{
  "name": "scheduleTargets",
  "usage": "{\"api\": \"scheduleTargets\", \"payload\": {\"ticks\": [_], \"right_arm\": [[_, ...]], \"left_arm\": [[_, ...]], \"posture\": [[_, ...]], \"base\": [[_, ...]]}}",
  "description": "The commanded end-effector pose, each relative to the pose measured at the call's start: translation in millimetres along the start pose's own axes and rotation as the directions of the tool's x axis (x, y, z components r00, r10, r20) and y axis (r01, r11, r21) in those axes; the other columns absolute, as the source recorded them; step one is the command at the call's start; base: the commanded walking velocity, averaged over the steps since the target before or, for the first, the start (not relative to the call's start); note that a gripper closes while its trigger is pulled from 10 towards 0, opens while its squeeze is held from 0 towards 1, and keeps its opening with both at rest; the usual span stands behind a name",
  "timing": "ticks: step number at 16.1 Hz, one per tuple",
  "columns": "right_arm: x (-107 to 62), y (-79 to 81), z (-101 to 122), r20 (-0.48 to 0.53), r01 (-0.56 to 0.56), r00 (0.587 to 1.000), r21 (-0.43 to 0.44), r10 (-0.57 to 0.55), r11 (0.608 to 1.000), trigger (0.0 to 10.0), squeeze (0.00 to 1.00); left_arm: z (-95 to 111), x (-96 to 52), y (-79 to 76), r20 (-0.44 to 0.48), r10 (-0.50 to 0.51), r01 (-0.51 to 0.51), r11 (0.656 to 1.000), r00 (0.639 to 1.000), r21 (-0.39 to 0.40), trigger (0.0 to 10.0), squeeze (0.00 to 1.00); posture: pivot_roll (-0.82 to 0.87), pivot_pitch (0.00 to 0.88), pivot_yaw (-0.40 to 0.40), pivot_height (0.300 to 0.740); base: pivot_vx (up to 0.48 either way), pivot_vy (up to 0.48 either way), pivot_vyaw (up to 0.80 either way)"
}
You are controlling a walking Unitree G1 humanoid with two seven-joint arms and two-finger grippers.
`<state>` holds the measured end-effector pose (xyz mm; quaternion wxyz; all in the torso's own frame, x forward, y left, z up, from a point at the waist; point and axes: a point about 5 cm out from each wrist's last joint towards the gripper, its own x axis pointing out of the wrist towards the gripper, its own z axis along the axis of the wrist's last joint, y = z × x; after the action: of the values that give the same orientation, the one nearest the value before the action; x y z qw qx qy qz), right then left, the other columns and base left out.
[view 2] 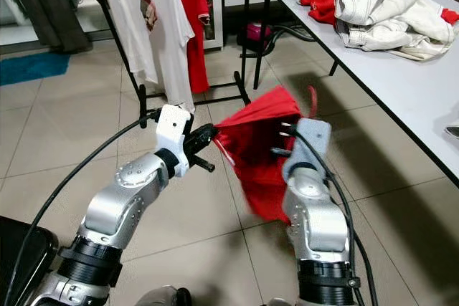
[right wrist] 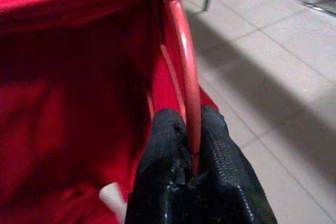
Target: Hang hanger
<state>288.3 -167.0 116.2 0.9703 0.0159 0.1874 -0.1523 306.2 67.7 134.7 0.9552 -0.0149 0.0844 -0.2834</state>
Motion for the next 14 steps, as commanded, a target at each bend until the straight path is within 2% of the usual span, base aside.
{"api": "scheduleTargets", "payload": {"ticks": [1, 2, 3, 4, 5, 7, 9, 11, 13, 14], "right_arm": [[4.8, -34.5, 14.2, 0.071, 0.169, 0.983, 0.032, -0.171, 0.985, 10.0, 0.0], [5.8, -42.8, 15.1, 0.074, 0.2, 0.976, 0.039, -0.203, 0.979, 10.0, 0.0], [6.4, -46.7, 15.0, 0.075, 0.215, 0.973, 0.046, -0.218, 0.975, 10.0, 0.0], [6.3, -56.8, 14.9, 0.076, 0.258, 0.962, 0.06, -0.262, 0.964, 10.0, 0.0], [6.6, -61.4, 14.7, 0.076, 0.273, 0.958, 0.065, -0.278, 0.96, 10.0, 0.0], [7.8, -59.0, 13.6, 0.072, 0.255, 0.963, 0.063, -0.259, 0.965, 10.0, 0.0], [7.4, -53.7, 13.1, 0.071, 0.241, 0.967, 0.066, -0.245, 0.968, 10.0, 0.0], [6.9, -49.9, 14.6, 0.077, 0.243, 0.966, 0.081, -0.249, 0.967, 10.0, 0.0], [6.9, -50.6, 15.3, 0.08, 0.247, 0.964, 0.087, -0.254, 0.965, 10.0, 0.0], [7.0, -44.0, 15.7, 0.072, 0.182, 0.979, 0.116, -0.191, 0.976, 10.0, 0.0]], "left_arm": [[-1.0, -11.1, 35.5, -0.002, 0.18, -0.18, 0.983, 0.984, -0.02, 0.0, 0.0], [0.8, -14.9, 49.3, 0.004, 0.246, -0.246, 0.969, 0.969, -0.025, 0.0, 0.0], [2.1, -17.1, 56.1, 0.007, 0.279, -0.279, 0.96, 0.96, -0.026, 0.0, 0.0], [5.9, -26.8, 82.9, 0.015, 0.392, -0.391, 0.92, 0.92, -0.017, 0.0, 0.0], [8.6, -34.2, 99.6, 0.018, 0.456, -0.456, 0.89, 0.89, -0.019, 0.0, 0.0], [11.8, -41.5, 113.2, 0.023, 0.506, -0.506, 0.863, 0.862, -0.012, 0.0, 0.0], [12.4, -43.0, 116.2, 0.027, 0.534, -0.533, 0.846, 0.845, -0.018, 0.0, 0.0], [6.8, -39.3, 107.3, 0.01, 0.531, -0.53, 0.847, 0.847, -0.024, 0.0, 0.0], [4.4, -39.2, 106.0, 0.001, 0.54, -0.54, 0.841, 0.842, -0.025, 0.0, 0.0], [-0.6, -32.4, 91.9, -0.023, 0.491, -0.491, 0.869, 0.871, -0.061, 0.0, 0.0]], "posture": [[0.03, 0.045, 0.069, 0.74], [0.03, 0.045, 0.068, 0.74], [0.03, 0.045, 0.068, 0.74], [0.03, 0.044, 0.066, 0.74], [0.03, 0.043, 0.063, 0.74], [0.03, 0.044, 0.06, 0.74], [0.03, 0.043, 0.058, 0.74], [0.03, 0.042, 0.059, 0.74], [0.03, 0.042, 0.059, 0.74], [0.03, 0.042, 0.062, 0.74]], "base": [[0.0, 0.0, 0.0], [0.0, 0.0, 0.0], [0.0, 0.0, 0.0], [0.0, 0.0, 0.0], [0.0, 0.0, 0.0], [0.0, 0.0, 0.0], [0.0, 0.0, 0.0], [0.0, 0.0, 0.0], [0.0, 0.0, 0.0], [0.0, 0.0, 0.0]]}}
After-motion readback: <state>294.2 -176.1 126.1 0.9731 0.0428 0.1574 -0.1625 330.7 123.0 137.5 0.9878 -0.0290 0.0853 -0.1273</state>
